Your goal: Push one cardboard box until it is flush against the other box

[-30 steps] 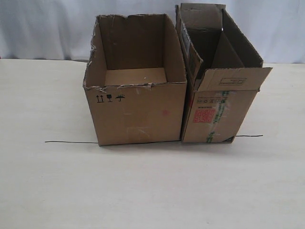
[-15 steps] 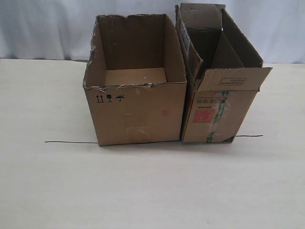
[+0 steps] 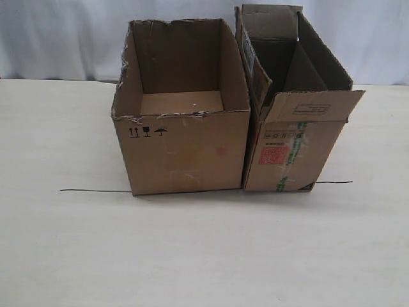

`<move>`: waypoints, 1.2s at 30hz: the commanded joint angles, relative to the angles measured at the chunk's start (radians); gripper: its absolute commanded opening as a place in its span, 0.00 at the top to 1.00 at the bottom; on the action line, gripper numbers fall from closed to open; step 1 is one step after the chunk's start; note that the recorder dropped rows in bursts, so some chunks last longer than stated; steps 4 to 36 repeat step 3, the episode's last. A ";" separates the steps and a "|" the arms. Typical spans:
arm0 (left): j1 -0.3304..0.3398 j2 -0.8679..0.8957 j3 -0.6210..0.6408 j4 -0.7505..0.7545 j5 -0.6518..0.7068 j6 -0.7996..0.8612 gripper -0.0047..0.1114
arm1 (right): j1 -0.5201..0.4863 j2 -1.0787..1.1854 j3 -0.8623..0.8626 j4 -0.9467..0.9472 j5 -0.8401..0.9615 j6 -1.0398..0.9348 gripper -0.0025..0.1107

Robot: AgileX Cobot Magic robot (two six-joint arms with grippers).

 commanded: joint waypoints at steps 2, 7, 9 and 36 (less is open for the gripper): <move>-0.001 -0.003 0.003 0.001 -0.005 -0.002 0.96 | -0.006 -0.003 0.004 -0.009 0.003 0.000 0.93; -0.001 -0.003 0.003 0.001 -0.005 -0.002 0.96 | -0.006 -0.003 0.004 -0.009 0.003 0.000 0.93; -0.001 -0.003 0.003 0.001 -0.005 -0.002 0.96 | -0.006 -0.003 0.004 -0.009 0.003 0.000 0.93; -0.001 -0.003 0.003 0.001 -0.005 -0.002 0.96 | -0.006 -0.003 0.004 -0.009 0.003 0.000 0.93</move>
